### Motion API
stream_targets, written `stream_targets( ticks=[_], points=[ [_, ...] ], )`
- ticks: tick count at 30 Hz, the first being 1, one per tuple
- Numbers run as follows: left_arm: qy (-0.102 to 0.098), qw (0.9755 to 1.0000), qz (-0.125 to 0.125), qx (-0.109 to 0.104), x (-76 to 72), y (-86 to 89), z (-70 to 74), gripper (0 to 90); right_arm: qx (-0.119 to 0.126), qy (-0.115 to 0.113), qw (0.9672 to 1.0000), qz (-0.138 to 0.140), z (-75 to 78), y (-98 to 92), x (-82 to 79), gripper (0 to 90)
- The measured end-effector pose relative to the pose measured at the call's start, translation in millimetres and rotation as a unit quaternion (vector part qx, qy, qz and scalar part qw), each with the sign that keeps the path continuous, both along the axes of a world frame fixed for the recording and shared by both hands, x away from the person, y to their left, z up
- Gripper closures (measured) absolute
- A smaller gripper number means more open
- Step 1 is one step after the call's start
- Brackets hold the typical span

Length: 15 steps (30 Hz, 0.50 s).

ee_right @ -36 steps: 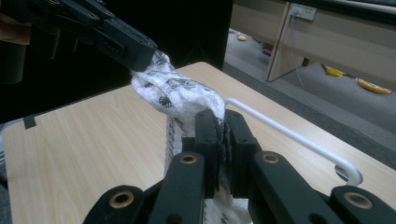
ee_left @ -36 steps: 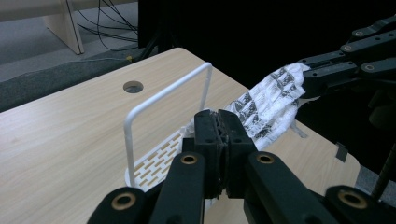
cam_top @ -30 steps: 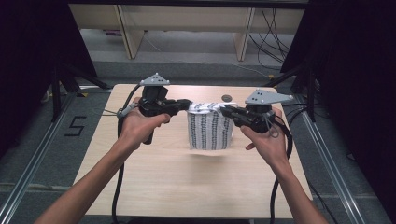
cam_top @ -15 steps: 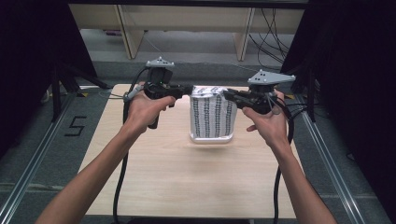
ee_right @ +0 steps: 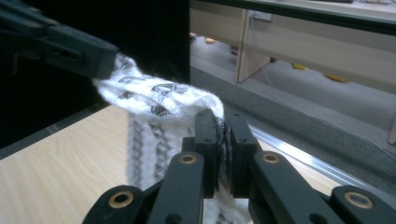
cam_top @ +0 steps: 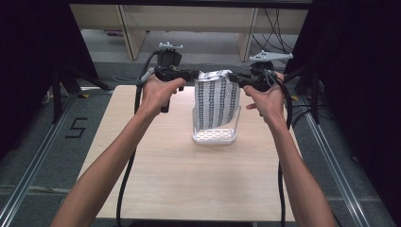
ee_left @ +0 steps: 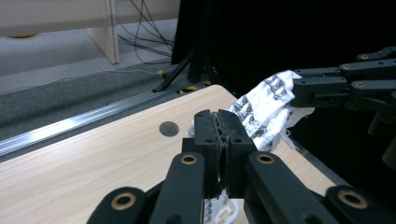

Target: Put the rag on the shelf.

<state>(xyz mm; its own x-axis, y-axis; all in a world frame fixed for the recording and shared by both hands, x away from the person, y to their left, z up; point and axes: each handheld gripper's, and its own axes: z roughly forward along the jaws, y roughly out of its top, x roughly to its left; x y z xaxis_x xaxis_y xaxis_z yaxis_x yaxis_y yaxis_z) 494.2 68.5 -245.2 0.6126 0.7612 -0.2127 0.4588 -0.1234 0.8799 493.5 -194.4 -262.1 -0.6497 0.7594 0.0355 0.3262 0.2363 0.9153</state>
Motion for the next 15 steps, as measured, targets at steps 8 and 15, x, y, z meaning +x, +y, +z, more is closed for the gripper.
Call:
stream_targets(
  ticks=[8,15],
  points=[
    [0.012,0.9997,0.019,0.006,28.9,-7.0,-6.6,87.1,0.001,0.025,0.9995,-0.022,-4.7,2.4,31.9,85.9],
    [0.021,0.9995,0.024,0.007,50.9,-10.7,-20.4,87.1,0.006,0.036,0.9988,-0.033,-14.3,0.5,45.6,85.8]
  ],
)
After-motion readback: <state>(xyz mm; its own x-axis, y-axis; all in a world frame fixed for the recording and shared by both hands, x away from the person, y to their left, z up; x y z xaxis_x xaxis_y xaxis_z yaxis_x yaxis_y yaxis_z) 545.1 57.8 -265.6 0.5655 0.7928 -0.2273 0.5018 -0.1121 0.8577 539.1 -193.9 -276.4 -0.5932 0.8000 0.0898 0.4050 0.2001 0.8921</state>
